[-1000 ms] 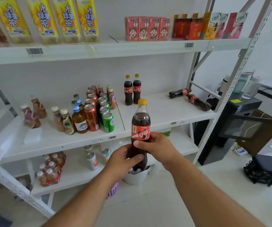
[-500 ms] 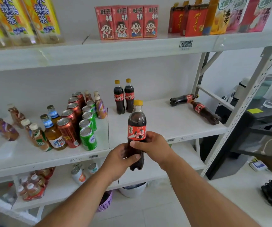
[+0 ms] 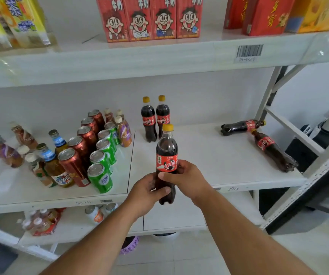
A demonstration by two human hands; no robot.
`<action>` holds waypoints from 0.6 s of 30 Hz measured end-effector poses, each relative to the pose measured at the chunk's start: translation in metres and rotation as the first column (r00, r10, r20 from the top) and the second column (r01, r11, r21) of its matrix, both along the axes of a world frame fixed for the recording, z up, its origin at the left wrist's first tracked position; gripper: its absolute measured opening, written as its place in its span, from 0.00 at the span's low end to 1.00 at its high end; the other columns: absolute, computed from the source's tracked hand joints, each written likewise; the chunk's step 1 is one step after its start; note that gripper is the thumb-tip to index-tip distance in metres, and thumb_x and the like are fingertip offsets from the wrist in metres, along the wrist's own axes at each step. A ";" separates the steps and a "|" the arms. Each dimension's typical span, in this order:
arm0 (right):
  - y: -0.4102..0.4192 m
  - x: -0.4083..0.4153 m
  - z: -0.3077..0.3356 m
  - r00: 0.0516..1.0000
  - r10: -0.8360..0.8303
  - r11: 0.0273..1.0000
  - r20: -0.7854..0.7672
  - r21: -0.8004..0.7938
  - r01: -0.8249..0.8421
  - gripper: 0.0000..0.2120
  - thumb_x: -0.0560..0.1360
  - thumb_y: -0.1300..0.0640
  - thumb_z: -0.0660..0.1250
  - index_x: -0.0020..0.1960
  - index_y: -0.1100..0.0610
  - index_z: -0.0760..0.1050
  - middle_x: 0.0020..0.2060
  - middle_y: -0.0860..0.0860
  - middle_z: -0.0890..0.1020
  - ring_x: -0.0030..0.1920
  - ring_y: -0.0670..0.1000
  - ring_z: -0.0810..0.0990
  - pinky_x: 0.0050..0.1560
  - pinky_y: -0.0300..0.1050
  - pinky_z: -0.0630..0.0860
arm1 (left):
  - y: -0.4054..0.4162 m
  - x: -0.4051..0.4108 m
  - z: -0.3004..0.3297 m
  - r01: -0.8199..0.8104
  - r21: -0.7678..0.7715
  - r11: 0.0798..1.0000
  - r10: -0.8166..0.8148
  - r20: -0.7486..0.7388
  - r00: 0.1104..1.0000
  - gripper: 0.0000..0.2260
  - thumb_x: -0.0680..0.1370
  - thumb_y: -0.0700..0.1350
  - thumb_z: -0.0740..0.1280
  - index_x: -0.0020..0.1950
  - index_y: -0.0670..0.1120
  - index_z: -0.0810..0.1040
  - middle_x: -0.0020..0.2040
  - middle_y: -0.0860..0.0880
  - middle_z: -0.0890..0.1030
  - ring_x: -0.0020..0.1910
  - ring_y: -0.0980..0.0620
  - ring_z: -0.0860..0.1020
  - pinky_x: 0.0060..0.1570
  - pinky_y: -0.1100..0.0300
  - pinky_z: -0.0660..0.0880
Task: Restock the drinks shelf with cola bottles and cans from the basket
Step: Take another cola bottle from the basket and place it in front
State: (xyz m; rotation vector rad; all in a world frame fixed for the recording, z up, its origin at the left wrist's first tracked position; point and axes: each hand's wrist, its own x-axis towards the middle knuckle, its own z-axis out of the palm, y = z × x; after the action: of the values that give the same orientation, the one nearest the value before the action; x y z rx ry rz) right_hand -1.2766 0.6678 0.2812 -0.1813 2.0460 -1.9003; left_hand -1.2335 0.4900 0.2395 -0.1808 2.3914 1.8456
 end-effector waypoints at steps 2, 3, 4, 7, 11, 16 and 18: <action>-0.006 -0.014 -0.003 1.000 0.009 1.000 0.001 0.021 -0.009 0.18 0.71 0.56 0.81 0.60 0.53 0.83 0.50 0.47 0.89 0.53 0.48 0.88 0.60 0.47 0.82 | -0.005 -0.015 -0.006 0.006 0.016 1.000 -0.006 -0.003 1.000 0.18 0.76 0.42 0.76 0.64 0.54 0.80 0.59 0.55 0.87 0.62 0.56 0.83 0.66 0.50 0.77; -0.009 -0.022 -0.004 1.000 0.010 0.999 -0.001 0.037 -0.010 0.19 0.71 0.56 0.81 0.61 0.53 0.83 0.51 0.47 0.89 0.53 0.48 0.88 0.61 0.47 0.81 | -0.008 -0.023 -0.008 0.004 0.027 1.000 -0.004 -0.008 1.000 0.19 0.76 0.40 0.76 0.64 0.54 0.80 0.58 0.54 0.87 0.62 0.55 0.83 0.66 0.51 0.77; -0.012 -0.031 -0.005 1.000 0.013 0.999 -0.005 0.051 -0.012 0.20 0.71 0.56 0.81 0.61 0.52 0.83 0.51 0.46 0.89 0.53 0.48 0.87 0.61 0.46 0.81 | -0.012 -0.033 -0.011 0.000 0.036 0.999 0.001 -0.015 1.000 0.19 0.76 0.38 0.76 0.64 0.53 0.80 0.58 0.53 0.87 0.61 0.54 0.83 0.65 0.51 0.78; -0.025 -0.056 -0.011 0.999 0.016 0.995 -0.028 0.097 -0.014 0.22 0.70 0.57 0.82 0.63 0.52 0.82 0.52 0.46 0.89 0.54 0.48 0.87 0.61 0.46 0.81 | -0.025 -0.062 -0.019 0.012 0.028 1.000 -0.011 -0.040 0.999 0.19 0.75 0.37 0.76 0.63 0.53 0.81 0.57 0.53 0.88 0.60 0.50 0.84 0.63 0.48 0.80; -0.041 -0.082 -0.026 0.998 -0.003 0.987 -0.059 0.160 0.012 0.22 0.69 0.57 0.82 0.62 0.52 0.82 0.51 0.47 0.89 0.53 0.49 0.87 0.63 0.52 0.82 | -0.040 -0.092 -0.034 0.038 0.015 0.999 -0.037 -0.055 0.998 0.21 0.68 0.50 0.77 0.60 0.57 0.81 0.54 0.52 0.88 0.56 0.47 0.84 0.59 0.43 0.81; -0.059 -0.108 -0.037 0.998 0.011 0.979 -0.067 0.205 0.003 0.23 0.67 0.55 0.82 0.61 0.50 0.82 0.50 0.47 0.89 0.53 0.51 0.88 0.61 0.57 0.83 | -0.051 -0.120 -0.054 0.029 0.046 0.999 -0.026 -0.059 0.998 0.15 0.72 0.40 0.74 0.58 0.50 0.81 0.48 0.44 0.88 0.45 0.42 0.84 0.46 0.45 0.81; -0.064 -0.118 -0.038 0.997 0.020 0.974 -0.071 0.226 -0.004 0.24 0.67 0.55 0.82 0.62 0.49 0.81 0.50 0.46 0.89 0.52 0.50 0.87 0.59 0.55 0.84 | -0.054 -0.131 -0.059 0.012 0.047 0.999 -0.009 -0.053 0.999 0.15 0.74 0.37 0.74 0.58 0.49 0.81 0.47 0.42 0.87 0.45 0.38 0.84 0.45 0.46 0.80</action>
State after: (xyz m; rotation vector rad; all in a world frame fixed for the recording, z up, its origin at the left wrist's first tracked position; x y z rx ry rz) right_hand -1.3943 0.6034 0.2434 -0.2085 2.2841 -1.6598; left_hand -1.3645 0.4359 0.1800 -0.1164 2.3745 1.9241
